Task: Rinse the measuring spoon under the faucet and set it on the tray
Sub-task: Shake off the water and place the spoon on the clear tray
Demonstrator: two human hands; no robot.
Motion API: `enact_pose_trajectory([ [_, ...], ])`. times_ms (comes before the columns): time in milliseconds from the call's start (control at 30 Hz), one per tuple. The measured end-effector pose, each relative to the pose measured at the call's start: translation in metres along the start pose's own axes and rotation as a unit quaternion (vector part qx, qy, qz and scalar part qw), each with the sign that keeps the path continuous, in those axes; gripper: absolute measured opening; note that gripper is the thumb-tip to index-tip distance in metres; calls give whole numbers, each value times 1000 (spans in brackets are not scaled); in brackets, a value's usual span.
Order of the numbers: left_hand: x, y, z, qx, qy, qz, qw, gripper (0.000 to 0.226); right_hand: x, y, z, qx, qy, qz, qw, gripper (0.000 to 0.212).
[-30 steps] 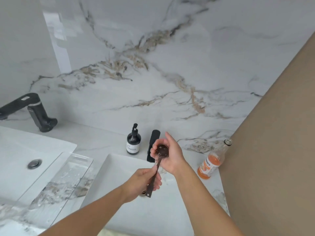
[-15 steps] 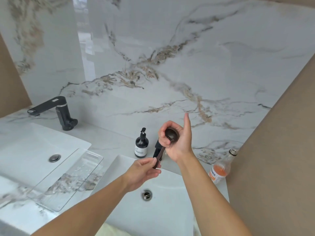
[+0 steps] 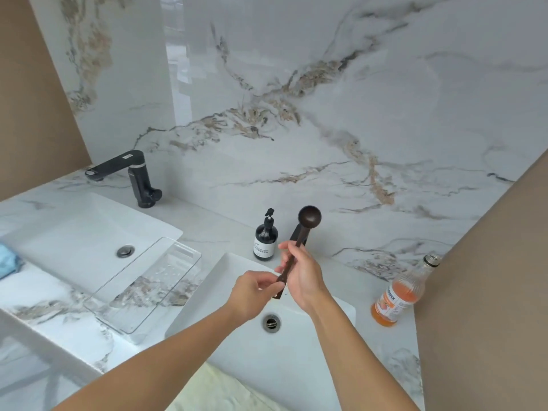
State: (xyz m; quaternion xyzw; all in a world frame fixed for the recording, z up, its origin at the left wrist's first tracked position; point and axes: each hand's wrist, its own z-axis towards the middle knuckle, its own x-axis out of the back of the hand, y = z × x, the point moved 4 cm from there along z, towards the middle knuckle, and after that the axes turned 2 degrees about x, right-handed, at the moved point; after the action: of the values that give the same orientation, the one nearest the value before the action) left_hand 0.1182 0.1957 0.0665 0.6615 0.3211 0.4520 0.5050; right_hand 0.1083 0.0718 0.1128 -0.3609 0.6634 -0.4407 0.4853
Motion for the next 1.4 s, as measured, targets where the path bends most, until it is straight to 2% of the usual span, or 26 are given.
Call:
enact_pose_trajectory([
  [67, 6, -4, 2, -8, 42, 84, 996, 25, 7, 2, 4, 41, 16, -138, 989, 19],
  [133, 16, -14, 8, 50, 13, 129, 990, 25, 13, -1, 8, 48, 24, -271, 961, 16],
  [200, 23, -24, 12, 116, -61, 110, 985, 22, 17, 1, 14, 26, 4, -322, 947, 15],
  [267, 28, -27, 17, 95, -117, 200, 968, 11, 13, 4, 16, 4, -12, -374, 927, 10],
  [333, 34, -30, 26, 74, -129, 278, 949, 23, 6, 10, 21, 9, -1, -420, 907, 11],
  [433, 41, -33, 39, 73, -178, 303, 933, 30, -14, 21, 31, -11, -4, -449, 894, 13],
  [533, 65, -44, 48, 104, -226, 246, 937, 33, -32, 29, 43, -54, 22, -407, 912, 21],
  [600, 96, -54, 52, 157, -248, 144, 945, 28, -53, 37, 55, -83, 36, -342, 935, 26],
  [667, 136, -66, 55, 219, -290, 70, 929, 27, -84, 51, 67, -117, 36, -279, 952, 26],
  [733, 183, -86, 59, 242, -319, 58, 915, 22, -123, 79, 78, -163, 23, -203, 965, 21],
  [800, 230, -111, 61, 264, -333, 77, 902, 11, -165, 113, 86, -215, 12, -136, 967, 22],
  [967, 305, -166, 63, 341, -327, 118, 873, 11, -235, 183, 96, -282, 13, -110, 953, 18],
  [1067, 311, -183, 66, 352, -330, 152, 863, 14, -246, 205, 102, -300, 40, -127, 945, 15],
  [1200, 307, -192, 69, 361, -340, 174, 851, 36, -243, 219, 103, -318, 90, -158, 930, 19],
  [1300, 302, -192, 71, 361, -355, 205, 838, 37, -240, 221, 101, -322, 99, -172, 926, 30],
  [1400, 296, -188, 73, 329, -357, 275, 830, 35, -239, 219, 103, -322, 96, -186, 923, 31],
])
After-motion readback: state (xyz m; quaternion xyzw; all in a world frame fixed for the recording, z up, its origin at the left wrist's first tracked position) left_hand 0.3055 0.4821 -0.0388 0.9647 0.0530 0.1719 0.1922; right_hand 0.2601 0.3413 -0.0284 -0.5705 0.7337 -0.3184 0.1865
